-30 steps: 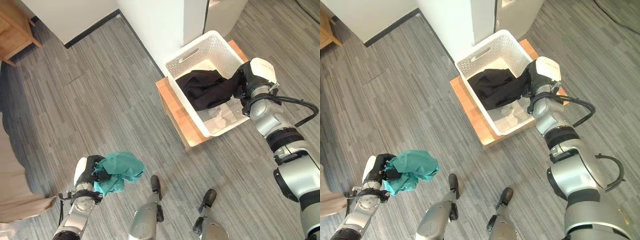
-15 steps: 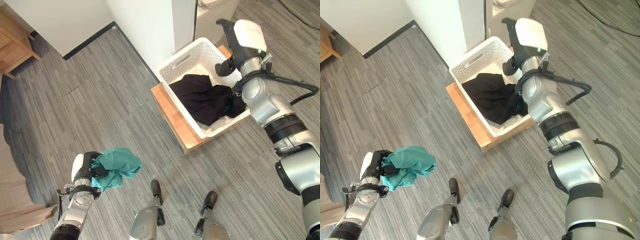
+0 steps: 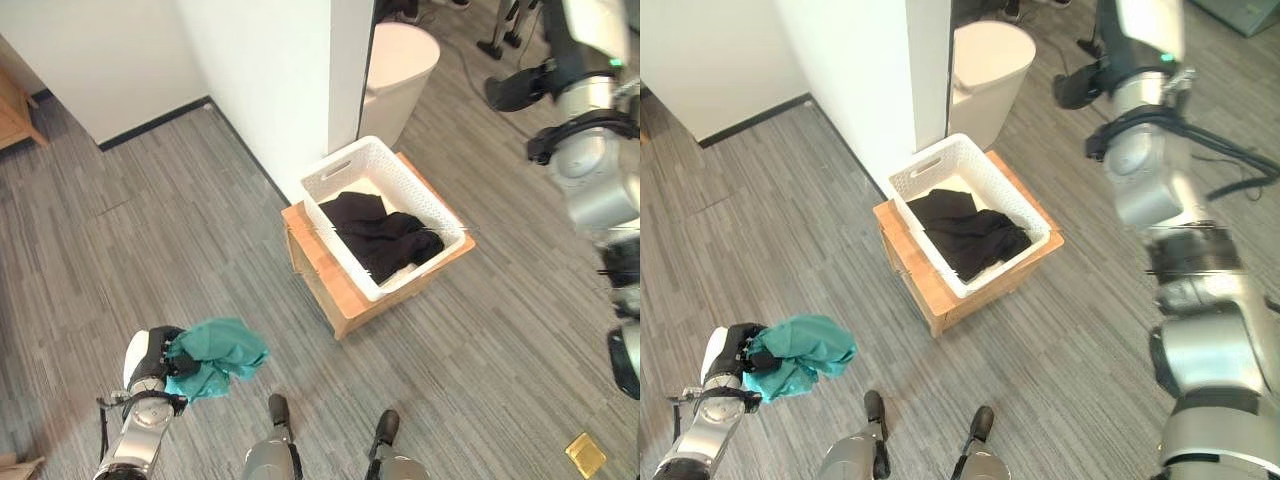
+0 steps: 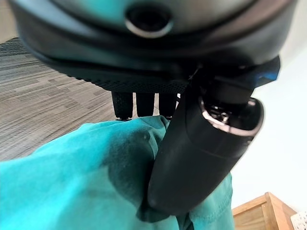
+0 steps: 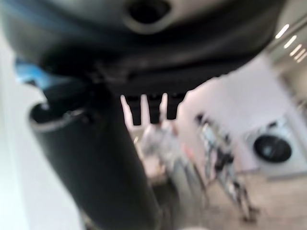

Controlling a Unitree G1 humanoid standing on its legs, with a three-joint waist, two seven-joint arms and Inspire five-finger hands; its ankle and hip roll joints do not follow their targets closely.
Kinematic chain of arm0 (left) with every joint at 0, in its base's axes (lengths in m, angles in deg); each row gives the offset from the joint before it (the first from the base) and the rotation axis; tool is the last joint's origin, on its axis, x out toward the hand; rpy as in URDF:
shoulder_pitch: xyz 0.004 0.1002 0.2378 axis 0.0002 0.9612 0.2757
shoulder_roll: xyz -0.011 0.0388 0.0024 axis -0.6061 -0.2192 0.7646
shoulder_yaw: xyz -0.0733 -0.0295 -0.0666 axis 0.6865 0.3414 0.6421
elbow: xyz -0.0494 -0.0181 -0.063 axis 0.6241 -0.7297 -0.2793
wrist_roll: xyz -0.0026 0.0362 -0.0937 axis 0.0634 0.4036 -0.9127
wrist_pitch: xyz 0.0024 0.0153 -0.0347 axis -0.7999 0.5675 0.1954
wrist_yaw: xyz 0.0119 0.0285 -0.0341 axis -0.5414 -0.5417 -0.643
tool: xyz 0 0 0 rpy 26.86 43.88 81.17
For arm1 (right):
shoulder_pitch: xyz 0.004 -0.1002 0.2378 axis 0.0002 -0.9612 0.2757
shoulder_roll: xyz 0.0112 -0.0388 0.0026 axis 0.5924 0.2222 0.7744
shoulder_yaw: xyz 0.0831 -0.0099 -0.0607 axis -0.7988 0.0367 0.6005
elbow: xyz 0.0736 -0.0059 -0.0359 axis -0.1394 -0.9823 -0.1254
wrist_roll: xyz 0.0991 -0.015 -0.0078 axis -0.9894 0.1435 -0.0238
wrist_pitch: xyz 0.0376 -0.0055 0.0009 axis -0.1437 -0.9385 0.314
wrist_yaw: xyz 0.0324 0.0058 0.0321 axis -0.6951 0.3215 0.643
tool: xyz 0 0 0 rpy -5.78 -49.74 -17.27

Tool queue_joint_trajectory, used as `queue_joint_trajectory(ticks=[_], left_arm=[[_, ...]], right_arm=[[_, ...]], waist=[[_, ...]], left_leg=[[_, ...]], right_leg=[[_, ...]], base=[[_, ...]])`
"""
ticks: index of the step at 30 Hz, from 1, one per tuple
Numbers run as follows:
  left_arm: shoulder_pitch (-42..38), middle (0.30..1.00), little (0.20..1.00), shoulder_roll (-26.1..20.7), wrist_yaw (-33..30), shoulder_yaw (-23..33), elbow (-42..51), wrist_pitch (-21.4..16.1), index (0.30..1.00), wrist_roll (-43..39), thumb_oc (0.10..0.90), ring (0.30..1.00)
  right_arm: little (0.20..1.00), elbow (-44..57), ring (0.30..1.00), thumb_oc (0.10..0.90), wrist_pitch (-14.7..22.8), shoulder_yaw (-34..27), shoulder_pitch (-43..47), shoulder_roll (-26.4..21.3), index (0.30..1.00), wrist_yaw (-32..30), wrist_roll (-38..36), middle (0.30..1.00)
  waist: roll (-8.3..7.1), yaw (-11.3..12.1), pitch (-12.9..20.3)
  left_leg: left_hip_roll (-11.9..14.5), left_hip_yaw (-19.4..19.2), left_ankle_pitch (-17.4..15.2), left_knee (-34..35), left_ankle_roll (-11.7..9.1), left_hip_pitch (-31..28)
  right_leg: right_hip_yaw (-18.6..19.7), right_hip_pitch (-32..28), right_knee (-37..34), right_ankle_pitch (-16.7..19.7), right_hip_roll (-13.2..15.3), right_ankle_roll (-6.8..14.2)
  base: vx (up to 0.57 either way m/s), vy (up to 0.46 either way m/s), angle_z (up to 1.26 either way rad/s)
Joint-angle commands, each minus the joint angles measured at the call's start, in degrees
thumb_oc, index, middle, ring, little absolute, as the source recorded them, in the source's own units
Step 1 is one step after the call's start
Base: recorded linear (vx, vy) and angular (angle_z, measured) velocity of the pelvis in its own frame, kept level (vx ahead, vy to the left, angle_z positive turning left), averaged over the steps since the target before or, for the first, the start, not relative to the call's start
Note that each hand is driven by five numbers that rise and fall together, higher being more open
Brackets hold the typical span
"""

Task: Pick up bed clothes into laundry basket.

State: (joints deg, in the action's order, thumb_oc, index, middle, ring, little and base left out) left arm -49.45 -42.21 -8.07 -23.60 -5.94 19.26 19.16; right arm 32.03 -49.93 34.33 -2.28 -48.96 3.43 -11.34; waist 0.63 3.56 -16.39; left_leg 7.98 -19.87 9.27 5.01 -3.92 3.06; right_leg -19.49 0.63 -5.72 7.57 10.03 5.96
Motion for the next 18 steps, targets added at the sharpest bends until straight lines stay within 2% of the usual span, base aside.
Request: queue_joint_trajectory(ticks=[1,2,3,5,6,7,8,9,10,11,12,13,15,18], left_arm=[[-3.54,0.300,0.300,-8.07,-6.59,7.03,2.05,-0.95,0.300,3.93,0.400,0.300],[-4.40,0.300,0.300,-10.45,-6.80,8.21,1.73,-0.75,0.300,4.29,0.400,0.300],[-4.61,0.300,0.300,-10.70,-6.76,7.82,1.71,-0.76,0.300,4.28,0.400,0.300],[-5.88,0.300,0.300,-14.45,-7.38,9.69,0.85,-0.72,0.300,4.43,0.400,0.300],[-5.99,0.300,0.300,-14.51,-7.39,9.52,0.82,-0.72,0.300,4.42,0.400,0.300],[-6.29,0.300,0.300,-16.30,-7.61,10.47,0.26,-1.10,0.300,4.42,0.400,0.300],[-2.43,0.300,0.300,-19.51,-8.68,16.24,4.91,-3.49,0.300,3.47,0.400,0.300],[-0.10,0.300,0.300,-17.81,-9.61,17.44,10.17,-4.11,0.300,4.63,0.400,0.300],[0.38,0.300,0.300,-17.65,-9.55,17.62,10.74,-3.88,0.300,4.77,0.400,0.300],[0.74,0.300,0.300,-15.98,-10.68,18.24,13.46,-4.45,0.300,5.98,0.400,0.300],[-0.35,0.300,0.300,-14.29,-12.20,18.87,18.20,-5.07,0.300,7.81,0.400,0.300],[-0.25,0.300,0.300,-14.29,-12.20,18.97,18.34,-4.99,0.300,7.89,0.400,0.300],[-1.90,0.300,0.300,-14.16,-12.97,19.61,19.94,-5.42,0.300,7.54,0.400,0.300],[-5.11,0.300,0.300,-15.11,-13.72,20.05,22.03,-6.50,0.300,5.75,0.400,0.300]], right_arm=[[0.900,4.99,0.900,0.800,1.78,-11.88,-20.24,-4.18,0.900,-3.71,-0.91,0.900],[0.900,4.60,0.900,0.800,2.13,-15.81,-26.13,-4.72,0.900,-3.31,-1.59,0.900],[0.900,4.95,0.900,0.800,2.22,-16.84,-27.22,-4.61,0.900,-3.23,-1.59,0.900],[0.900,2.46,0.900,0.800,2.65,-21.69,-35.74,-3.99,0.900,-2.06,-3.06,0.900],[0.900,2.58,0.900,0.800,2.65,-22.02,-36.08,-3.94,0.900,-2.02,-3.05,0.900],[0.900,0.63,0.900,0.800,2.99,-23.29,-39.48,-2.78,0.900,-1.56,-3.50,0.900],[0.900,-7.97,0.900,0.800,3.16,-28.01,-47.73,1.16,0.900,-1.10,-6.06,0.900],[0.900,-9.69,0.900,0.800,3.76,-28.80,-51.08,4.12,0.900,-1.27,-6.41,0.900],[0.900,-9.59,0.900,0.800,3.86,-28.90,-51.39,4.19,0.900,-1.29,-6.39,0.900],[0.900,-10.95,0.900,0.800,4.34,-29.75,-53.45,6.77,0.900,-1.23,-6.71,0.900],[0.900,-14.14,0.900,0.800,4.72,-29.16,-55.34,11.54,0.900,-1.52,-7.44,0.900],[0.900,-14.33,0.900,0.800,4.86,-29.01,-55.20,11.58,0.900,-1.60,-7.45,0.900],[0.900,-16.58,0.900,0.800,4.87,-28.26,-55.47,14.70,0.900,-1.25,-9.32,0.900],[0.900,-20.11,0.900,0.800,5.28,-23.93,-56.04,18.68,0.900,-0.14,-9.79,0.900]], waist=[[2.39,-3.28,7.01],[2.68,-3.66,7.22],[2.51,-3.27,7.27],[3.41,-4.46,7.61],[3.37,-4.29,7.62],[3.91,-4.90,7.70],[5.75,-5.91,7.56],[5.81,-6.20,7.62],[5.79,-6.16,7.76],[6.06,-6.95,7.63],[6.73,-7.99,7.69],[6.67,-7.97,7.67],[7.33,-9.19,7.64],[8.13,-10.85,7.44]], left_leg=[[1.45,-0.51,-5.42,-0.01,-2.61,-1.52],[1.49,-0.81,-5.39,-0.01,-2.64,-1.85],[1.50,-0.81,-5.40,-0.01,-2.65,-1.89],[1.62,-1.57,-5.41,-0.01,-2.80,-2.74],[1.61,-1.60,-5.41,-0.01,-2.81,-2.76],[1.71,-1.92,-5.44,-0.01,-2.89,-3.08],[1.72,-2.14,-5.21,-0.01,-3.04,-3.62],[1.79,-2.07,-5.17,-0.01,-3.08,-3.80],[1.80,-2.10,-5.18,-0.01,-3.10,-3.85],[1.96,-2.18,-5.07,-0.01,-3.16,-3.91],[2.19,-2.44,-5.06,-0.01,-3.16,-4.18],[2.22,-2.51,-5.07,-0.01,-3.18,-4.23],[2.51,-2.76,-4.97,-0.01,-3.20,-4.37],[3.25,-3.52,-4.57,-0.01,-3.55,-4.76]], right_leg=[[-0.31,-4.04,1.41,-6.85,5.37,4.70],[0.03,-4.03,1.43,-6.83,5.37,4.77],[0.03,-4.07,1.41,-6.84,5.36,4.77],[0.74,-4.08,1.36,-6.85,5.36,4.88],[0.77,-4.08,1.35,-6.85,5.37,4.88],[1.11,-4.07,1.29,-6.79,5.43,4.98],[1.55,-4.23,1.14,-6.85,5.55,5.00],[1.72,-4.35,1.08,-7.01,5.53,4.92],[1.74,-4.38,1.07,-7.03,5.53,4.92],[2.08,-4.29,1.02,-7.27,5.41,4.79],[2.95,-4.25,0.90,-7.61,5.09,4.62],[3.02,-4.25,0.91,-7.62,5.07,4.60],[3.78,-4.00,0.84,-7.73,4.71,4.46],[4.89,-3.59,0.80,-7.98,3.73,4.00]], base=[[-0.01,-0.048,-0.10],[-0.01,-0.047,-0.05],[0.00,-0.032,-0.16],[0.01,-0.032,-0.35],[0.01,-0.041,-0.18],[0.00,-0.092,-0.14],[0.00,-0.127,-0.18],[0.00,-0.101,-0.29],[0.00,-0.059,-0.23],[0.01,-0.087,-0.22],[0.01,-0.088,-0.13],[0.01,-0.088,-0.07],[0.01,-0.048,-0.30],[0.02,-0.061,-0.39]])
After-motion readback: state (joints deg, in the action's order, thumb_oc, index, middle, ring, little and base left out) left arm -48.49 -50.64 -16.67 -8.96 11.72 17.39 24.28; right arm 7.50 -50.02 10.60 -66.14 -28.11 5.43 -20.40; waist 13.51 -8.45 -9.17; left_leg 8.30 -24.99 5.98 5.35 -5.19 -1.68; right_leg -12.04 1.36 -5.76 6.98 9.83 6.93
